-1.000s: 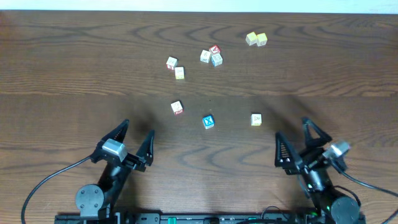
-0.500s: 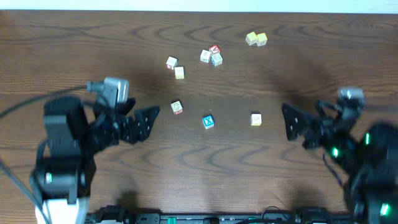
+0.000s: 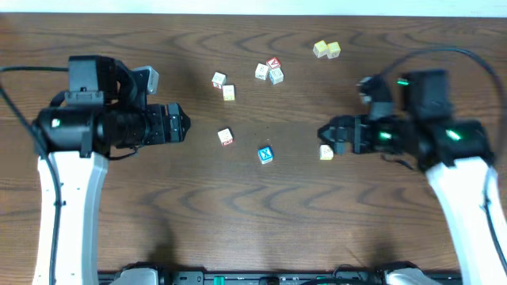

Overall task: Lift 3 blocks
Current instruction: 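Raise both arms and move right gripper over the green J block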

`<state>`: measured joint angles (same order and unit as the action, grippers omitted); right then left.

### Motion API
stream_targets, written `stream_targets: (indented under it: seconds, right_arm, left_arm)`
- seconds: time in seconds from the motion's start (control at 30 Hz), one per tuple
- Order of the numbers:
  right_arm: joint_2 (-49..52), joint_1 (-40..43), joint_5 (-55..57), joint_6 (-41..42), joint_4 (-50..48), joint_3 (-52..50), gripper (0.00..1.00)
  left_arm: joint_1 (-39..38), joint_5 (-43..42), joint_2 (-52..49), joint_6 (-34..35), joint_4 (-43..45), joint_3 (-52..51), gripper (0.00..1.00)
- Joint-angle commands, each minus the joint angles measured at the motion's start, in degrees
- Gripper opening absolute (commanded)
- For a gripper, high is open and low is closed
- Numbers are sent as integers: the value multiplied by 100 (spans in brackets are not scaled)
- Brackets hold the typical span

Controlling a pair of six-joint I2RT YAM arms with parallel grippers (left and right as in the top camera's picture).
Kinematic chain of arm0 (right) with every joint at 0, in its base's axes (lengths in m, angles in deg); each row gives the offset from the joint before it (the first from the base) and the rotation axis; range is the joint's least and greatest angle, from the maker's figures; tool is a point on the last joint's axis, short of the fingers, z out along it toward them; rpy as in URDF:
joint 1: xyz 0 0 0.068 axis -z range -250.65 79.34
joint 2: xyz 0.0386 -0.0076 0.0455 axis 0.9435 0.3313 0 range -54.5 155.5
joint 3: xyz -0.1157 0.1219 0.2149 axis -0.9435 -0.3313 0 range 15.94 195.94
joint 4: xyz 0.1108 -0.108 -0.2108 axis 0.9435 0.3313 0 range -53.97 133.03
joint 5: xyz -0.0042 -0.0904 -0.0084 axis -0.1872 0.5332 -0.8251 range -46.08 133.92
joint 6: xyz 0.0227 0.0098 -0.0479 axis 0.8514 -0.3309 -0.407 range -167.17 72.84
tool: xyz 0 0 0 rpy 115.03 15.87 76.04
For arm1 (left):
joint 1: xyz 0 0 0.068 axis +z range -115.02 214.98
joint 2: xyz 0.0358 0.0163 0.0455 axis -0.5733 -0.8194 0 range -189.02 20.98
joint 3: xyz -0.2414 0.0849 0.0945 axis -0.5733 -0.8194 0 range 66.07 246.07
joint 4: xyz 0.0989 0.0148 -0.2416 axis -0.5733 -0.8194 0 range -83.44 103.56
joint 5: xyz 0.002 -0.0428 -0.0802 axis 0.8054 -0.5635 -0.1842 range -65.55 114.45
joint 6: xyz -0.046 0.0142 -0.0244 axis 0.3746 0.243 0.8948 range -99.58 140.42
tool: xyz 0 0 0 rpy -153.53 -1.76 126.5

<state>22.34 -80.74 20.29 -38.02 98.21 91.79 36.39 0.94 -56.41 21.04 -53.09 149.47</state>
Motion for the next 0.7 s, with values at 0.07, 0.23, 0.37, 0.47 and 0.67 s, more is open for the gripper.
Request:
stream_targets:
  seconds: [0.07,0.23,0.37,0.47,0.67]
  right_arm:
    - [699,-511,1934,671,-114,170,99]
    - [1255,-518,2116,870,-127,160,88]
    - [1773,-529,2275,1012,-195,149,75]
    - [2175,-562,2273,1012,-262,149,76]
    - [2806,-599,2273,1010,-503,149,76]
  left_arm:
    - [17,369,-345,26,-39,122,90]
    - [17,369,-544,28,-37,122,90]
    - [17,369,-645,28,-37,122,90]
    - [17,369,-664,28,-37,122,90]
    - [17,369,-664,28,-37,122,90]
